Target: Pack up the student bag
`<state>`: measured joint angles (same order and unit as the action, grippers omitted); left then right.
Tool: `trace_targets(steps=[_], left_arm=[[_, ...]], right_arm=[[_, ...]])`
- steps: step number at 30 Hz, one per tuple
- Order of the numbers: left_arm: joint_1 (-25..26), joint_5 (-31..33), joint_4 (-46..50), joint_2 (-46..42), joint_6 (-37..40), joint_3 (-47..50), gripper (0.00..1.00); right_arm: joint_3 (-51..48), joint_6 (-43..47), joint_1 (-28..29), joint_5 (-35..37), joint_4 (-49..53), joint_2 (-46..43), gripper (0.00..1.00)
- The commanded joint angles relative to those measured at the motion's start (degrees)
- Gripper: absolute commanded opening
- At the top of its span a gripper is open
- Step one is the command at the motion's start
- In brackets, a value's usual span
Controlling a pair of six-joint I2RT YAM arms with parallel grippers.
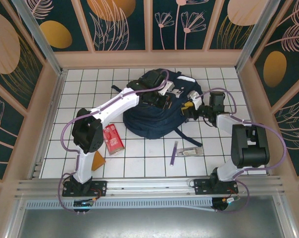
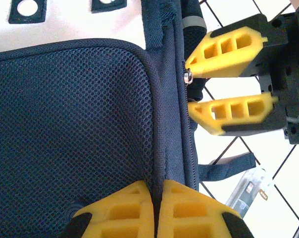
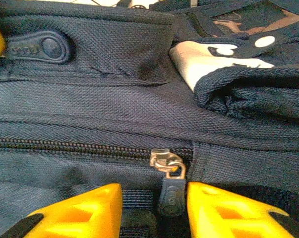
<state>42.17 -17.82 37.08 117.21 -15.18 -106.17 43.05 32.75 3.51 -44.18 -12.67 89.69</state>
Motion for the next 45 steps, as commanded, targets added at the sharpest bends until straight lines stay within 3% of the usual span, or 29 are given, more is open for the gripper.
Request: trace_targets(steps=[1, 3, 4, 13, 18, 23, 31, 35, 36, 39, 41, 45], left_arm=[[0.07, -4.11, -5.55, -4.76, -0.44, 0.08, 0.00], [0.03, -3.62, -5.67, -5.08, -0.46, 0.39, 0.00], [0.06, -3.41, -5.65, -5.13, -0.38, 0.44, 0.00], [0.04, -1.87, -6.11, -4.39, -0.89, 0.39, 0.00], [0.05, -2.09, -6.38, -2.93, -1.64, -1.14, 0.00], [0.02, -2.81, -7.67, -1.77, -2.65, -1.52, 0.00], [0.06, -3.88, -9.93, -0.34, -4.11, -1.54, 0.00], [0.05, -5.05, -10.80, 0.38, -4.64, -1.75, 0.00], [0.10, -5.35, -10.83, 0.60, -4.68, -1.92, 0.00], [0.09, -5.64, -10.80, 0.58, -4.35, -2.05, 0.00], [0.05, -5.85, -10.59, 0.14, -3.43, -1.63, 0.00], [0.01, -6.16, -10.10, -1.21, -1.42, -0.25, 0.00]], right_arm=[[-0.46, 0.92, 0.39, 3.17, -2.95, -0.22, 0.16], [-0.63, 2.02, 0.44, 4.09, -2.77, -0.48, 0.01], [-0.76, 2.74, 0.44, 3.95, -2.72, -0.77, 0.00], [-1.46, 13.54, 0.98, -3.53, 4.40, -4.80, 0.00], [-0.51, 14.40, 3.58, -4.31, 8.98, -6.90, 0.00], [-2.75, 11.68, 9.90, -3.43, 7.09, -9.51, 0.00], [-5.77, 4.72, 26.59, 2.16, -3.51, -9.88, 0.00], [-6.34, 5.33, 32.20, 4.60, -5.33, -9.67, 0.00], [-7.01, 5.87, 32.54, 4.63, -5.16, -10.29, 0.00], [-9.27, 10.89, 32.39, 8.73, -2.13, -15.02, 0.19], [-10.18, 15.25, 30.92, 11.45, 1.56, -19.54, 0.23], [-12.53, 19.34, 20.61, 9.27, 3.52, -29.01, 0.29]])
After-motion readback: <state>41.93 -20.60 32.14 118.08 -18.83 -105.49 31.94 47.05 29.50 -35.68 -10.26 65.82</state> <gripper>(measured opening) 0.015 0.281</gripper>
